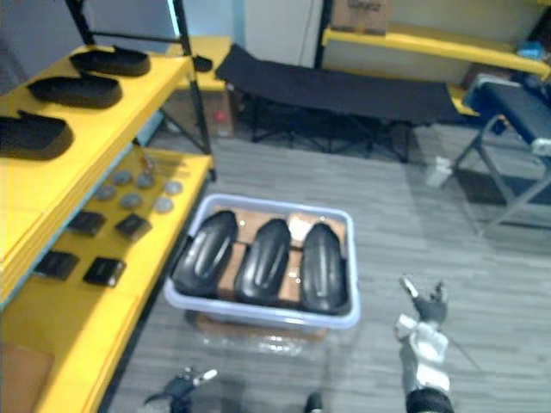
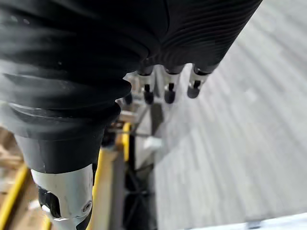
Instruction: Walk over and take plastic housings, then place them on the shelf
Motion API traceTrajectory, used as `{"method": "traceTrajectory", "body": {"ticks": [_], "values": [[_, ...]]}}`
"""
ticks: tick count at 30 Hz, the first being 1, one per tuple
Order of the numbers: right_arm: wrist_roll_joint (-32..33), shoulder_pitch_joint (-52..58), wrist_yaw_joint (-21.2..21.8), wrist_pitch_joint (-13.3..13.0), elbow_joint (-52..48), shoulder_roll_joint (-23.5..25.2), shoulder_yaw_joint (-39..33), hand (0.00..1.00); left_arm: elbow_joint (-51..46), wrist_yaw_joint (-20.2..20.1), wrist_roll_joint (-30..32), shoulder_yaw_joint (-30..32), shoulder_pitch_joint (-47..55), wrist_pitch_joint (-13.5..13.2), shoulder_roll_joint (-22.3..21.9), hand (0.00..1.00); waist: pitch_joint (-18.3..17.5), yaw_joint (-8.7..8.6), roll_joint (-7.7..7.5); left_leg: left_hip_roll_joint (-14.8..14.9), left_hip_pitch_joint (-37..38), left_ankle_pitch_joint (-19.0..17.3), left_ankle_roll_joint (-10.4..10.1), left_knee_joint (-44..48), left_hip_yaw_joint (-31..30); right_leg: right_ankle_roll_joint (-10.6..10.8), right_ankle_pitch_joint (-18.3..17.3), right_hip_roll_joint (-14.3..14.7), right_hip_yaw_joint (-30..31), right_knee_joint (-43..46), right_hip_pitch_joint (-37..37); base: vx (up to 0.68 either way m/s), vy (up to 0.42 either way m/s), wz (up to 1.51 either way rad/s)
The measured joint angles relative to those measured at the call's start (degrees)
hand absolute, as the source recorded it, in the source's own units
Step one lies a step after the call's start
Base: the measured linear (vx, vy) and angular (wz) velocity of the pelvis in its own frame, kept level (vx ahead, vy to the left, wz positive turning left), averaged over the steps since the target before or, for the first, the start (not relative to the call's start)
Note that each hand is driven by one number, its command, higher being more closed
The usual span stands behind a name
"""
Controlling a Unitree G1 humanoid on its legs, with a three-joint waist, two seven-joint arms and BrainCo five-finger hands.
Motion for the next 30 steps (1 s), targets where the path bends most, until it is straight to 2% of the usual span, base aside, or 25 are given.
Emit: {"method": "traceTrajectory", "body": {"ticks": [5, 8, 12, 14, 15, 19, 22, 28, 30], "values": [[-1.12, -0.02, -2.46, 1.03, 3.56, 0.41, 0.18, 0.00, -1.07, -0.11, 2.43, -0.05, -0.14, 0.08, 0.38, 0.00, 0.24, 1.23, 0.37, 0.88, -2.85, -1.97, 0.12, 4.33, -2.09, -0.05, -0.04, 0.54, -1.18, 1.26, -0.19, -0.03, 0.020, 0.18], [-1.93, -0.12, -3.90, 1.22, 5.10, 0.41, 0.33, 0.00, -1.05, -0.14, 2.47, -0.18, -0.35, 0.11, 0.85, 0.00, 0.46, 1.37, 0.61, 0.81, -5.04, -2.49, 0.30, 6.53, -3.72, -0.13, -0.10, 0.58, -2.33, 1.27, -0.49, -0.03, 0.005, 0.26], [-4.53, -2.55, -8.66, 3.42, 6.25, 0.41, 1.39, 0.00, -0.84, -0.15, 3.98, -0.31, 0.00, 1.20, 2.37, 0.00, 2.26, 2.61, 0.85, 0.83, -8.41, -2.98, 0.33, 9.46, -4.75, -0.37, -0.40, 0.77, -2.84, 1.51, -2.08, -0.06, -0.014, 0.12], [-4.54, -2.99, -10.10, 3.96, 6.59, 0.40, 1.33, 0.00, -0.78, -0.18, 4.15, -0.43, 0.63, 2.04, 2.33, 0.00, 2.93, 2.62, 1.21, 0.80, -10.03, -3.05, 0.35, 10.92, -6.29, -0.41, -0.42, 0.91, -4.11, 1.61, -2.38, -0.04, -0.014, 0.27], [-4.51, -3.23, -10.47, 5.15, 6.80, 0.46, 1.49, 0.00, -0.77, -0.20, 4.14, -0.51, 0.81, 2.12, 2.41, 0.00, 3.39, 3.16, 1.11, 0.86, -10.03, -3.05, 0.33, 11.15, -6.53, -0.55, -0.52, 1.01, -4.26, 1.85, -2.37, -0.03, -0.007, 0.19], [-4.47, -5.46, -11.95, 5.67, 7.45, 0.44, 1.65, 0.00, -0.95, -0.44, 3.73, -0.86, 0.57, 1.62, 2.58, 0.00, 5.12, 4.38, 0.95, 0.69, -11.36, -3.05, 0.33, 12.38, -7.77, -0.65, -1.62, 0.85, -5.23, 3.28, -2.72, -0.05, -0.002, 0.15], [-4.45, -8.37, -13.54, 5.66, 7.49, 0.05, 1.61, 0.00, -1.05, -0.46, 3.56, -1.68, -0.03, 0.05, 2.90, 0.00, 6.22, 4.42, 1.21, 0.25, -13.89, -2.68, 0.42, 12.77, -8.19, -0.92, -1.95, 0.40, -5.32, 4.33, -5.35, -0.07, 0.012, 0.05], [-4.44, -13.51, -16.27, 6.18, 7.47, -2.28, 1.28, 0.00, -1.99, -0.41, 1.31, -2.12, -1.65, -0.56, 3.03, 0.00, 10.32, 4.86, 1.53, -0.76, -15.06, -1.43, 0.82, 12.00, -8.48, -0.67, -1.87, -0.43, -5.55, 5.26, -7.27, 0.01, 0.010, 0.05], [-4.46, -15.54, -16.72, 7.25, 7.20, -3.66, 1.28, 0.00, -2.36, -0.36, 0.17, -2.32, -2.12, -1.00, 3.04, 0.00, 11.64, 5.00, 1.34, -1.06, -15.06, -1.15, 0.82, 11.55, -8.53, -0.69, -1.89, -0.50, -5.54, 5.26, -7.47, 0.04, -0.005, 0.02]]}}
